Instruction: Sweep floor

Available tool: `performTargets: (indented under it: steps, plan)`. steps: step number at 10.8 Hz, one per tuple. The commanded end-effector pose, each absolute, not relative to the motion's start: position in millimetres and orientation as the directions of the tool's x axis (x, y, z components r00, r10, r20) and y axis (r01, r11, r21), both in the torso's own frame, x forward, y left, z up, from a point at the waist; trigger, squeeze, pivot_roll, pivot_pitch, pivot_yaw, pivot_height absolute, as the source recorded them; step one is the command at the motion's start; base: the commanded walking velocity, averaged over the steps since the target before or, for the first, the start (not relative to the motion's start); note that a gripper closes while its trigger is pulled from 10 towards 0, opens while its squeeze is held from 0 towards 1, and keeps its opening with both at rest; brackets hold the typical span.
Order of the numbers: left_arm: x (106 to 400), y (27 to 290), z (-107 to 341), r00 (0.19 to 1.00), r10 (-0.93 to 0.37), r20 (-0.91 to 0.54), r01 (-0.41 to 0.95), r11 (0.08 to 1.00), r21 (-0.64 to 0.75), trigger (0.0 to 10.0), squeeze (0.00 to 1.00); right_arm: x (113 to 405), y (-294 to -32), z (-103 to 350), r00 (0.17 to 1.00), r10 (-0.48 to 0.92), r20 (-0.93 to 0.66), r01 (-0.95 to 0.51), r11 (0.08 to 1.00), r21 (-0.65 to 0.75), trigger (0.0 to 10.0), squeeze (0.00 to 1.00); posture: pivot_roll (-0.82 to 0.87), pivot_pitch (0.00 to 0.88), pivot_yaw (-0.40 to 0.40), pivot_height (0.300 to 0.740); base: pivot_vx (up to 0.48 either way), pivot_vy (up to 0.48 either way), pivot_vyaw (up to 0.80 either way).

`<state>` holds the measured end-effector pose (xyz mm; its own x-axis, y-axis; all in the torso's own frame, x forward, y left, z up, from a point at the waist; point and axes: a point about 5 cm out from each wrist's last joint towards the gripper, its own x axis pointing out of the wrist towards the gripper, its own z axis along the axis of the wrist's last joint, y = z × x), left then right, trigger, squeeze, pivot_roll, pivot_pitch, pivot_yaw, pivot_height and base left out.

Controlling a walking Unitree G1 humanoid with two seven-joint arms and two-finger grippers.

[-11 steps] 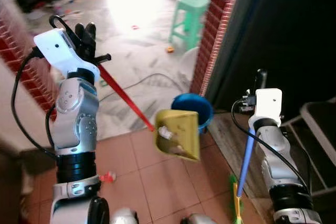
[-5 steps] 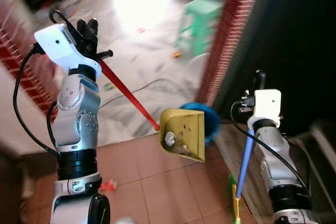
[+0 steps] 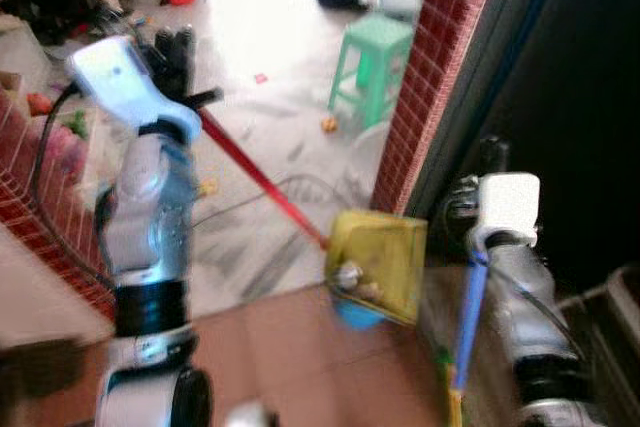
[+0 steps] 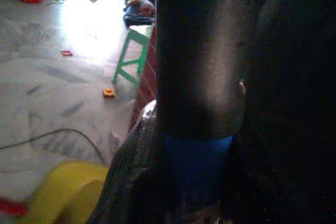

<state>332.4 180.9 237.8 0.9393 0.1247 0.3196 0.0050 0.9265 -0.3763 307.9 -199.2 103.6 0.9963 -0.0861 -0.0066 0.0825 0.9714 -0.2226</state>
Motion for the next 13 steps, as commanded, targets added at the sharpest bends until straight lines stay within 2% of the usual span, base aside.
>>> performTargets:
  steps: [1,4,9,13]
  plan:
    - [330,176,255,0.912,0.116,0.393,0.038,0.931,-0.364,10.0,0.0,309,-206,114,0.994,-0.1,0.035,0.105,0.969,-0.224,10.0,0.0,-0.06,0.0,-0.002,0.74,0.48,0.0,0.0]
    - [329,176,252,0.911,0.127,0.393,0.014,0.942,-0.336,10.0,0.0,309,-207,114,0.995,-0.095,0.035,0.1,0.969,-0.226,10.0,0.0,-0.05,0.0,-0.005,0.74,0.09,0.0,0.0]
    - [326,158,257,0.878,0.089,0.471,0.004,0.981,-0.193,10.0,0.0,310,-206,115,0.996,-0.079,0.034,0.085,0.97,-0.229,10.0,0.0,-0.06,0.0,-0.014,0.74,0.0,0.0,0.0]
    - [318,113,248,0.87,-0.086,0.485,0.17,0.977,-0.131,10.0,0.0,311,-201,114,0.997,-0.067,0.032,0.073,0.972,-0.224,10.0,0.0,-0.05,0.0,-0.014,0.74,0.0,0.0,0.0]
